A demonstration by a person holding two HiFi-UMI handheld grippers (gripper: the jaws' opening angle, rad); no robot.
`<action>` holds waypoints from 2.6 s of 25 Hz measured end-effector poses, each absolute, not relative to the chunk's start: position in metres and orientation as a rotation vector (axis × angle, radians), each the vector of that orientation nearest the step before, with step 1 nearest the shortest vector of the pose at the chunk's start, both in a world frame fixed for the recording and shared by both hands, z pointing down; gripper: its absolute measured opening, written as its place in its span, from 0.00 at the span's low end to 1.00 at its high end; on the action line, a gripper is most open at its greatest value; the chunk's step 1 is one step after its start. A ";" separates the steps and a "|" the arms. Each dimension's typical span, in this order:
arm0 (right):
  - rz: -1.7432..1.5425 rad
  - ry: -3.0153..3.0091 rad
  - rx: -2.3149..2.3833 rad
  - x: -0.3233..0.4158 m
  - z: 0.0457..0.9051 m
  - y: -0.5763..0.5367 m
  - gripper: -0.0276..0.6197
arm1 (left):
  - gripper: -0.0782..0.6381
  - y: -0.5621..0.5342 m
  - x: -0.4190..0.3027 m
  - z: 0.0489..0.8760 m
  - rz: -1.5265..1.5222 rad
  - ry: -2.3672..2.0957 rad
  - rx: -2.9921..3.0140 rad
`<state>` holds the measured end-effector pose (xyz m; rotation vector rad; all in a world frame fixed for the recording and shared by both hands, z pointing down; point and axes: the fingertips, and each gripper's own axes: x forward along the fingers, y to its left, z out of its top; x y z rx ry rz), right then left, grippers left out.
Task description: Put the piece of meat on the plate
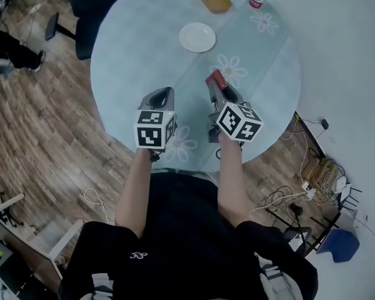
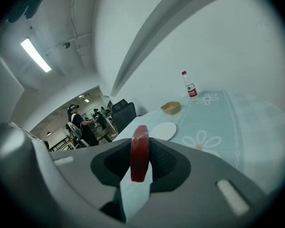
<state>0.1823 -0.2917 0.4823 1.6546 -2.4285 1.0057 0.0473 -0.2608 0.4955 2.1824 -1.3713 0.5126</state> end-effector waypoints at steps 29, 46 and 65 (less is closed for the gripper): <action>1.109 -2.202 1.331 0.117 0.609 -0.525 0.20 | 0.10 -0.362 -0.003 0.581 0.428 -1.293 1.978; 1.225 -2.049 1.552 0.177 0.619 -0.541 0.38 | 0.10 -0.343 -0.018 0.563 0.387 -1.339 1.982; 0.766 -2.753 1.810 0.189 0.370 -0.355 0.05 | 0.10 -0.313 0.019 0.391 0.029 -1.495 2.232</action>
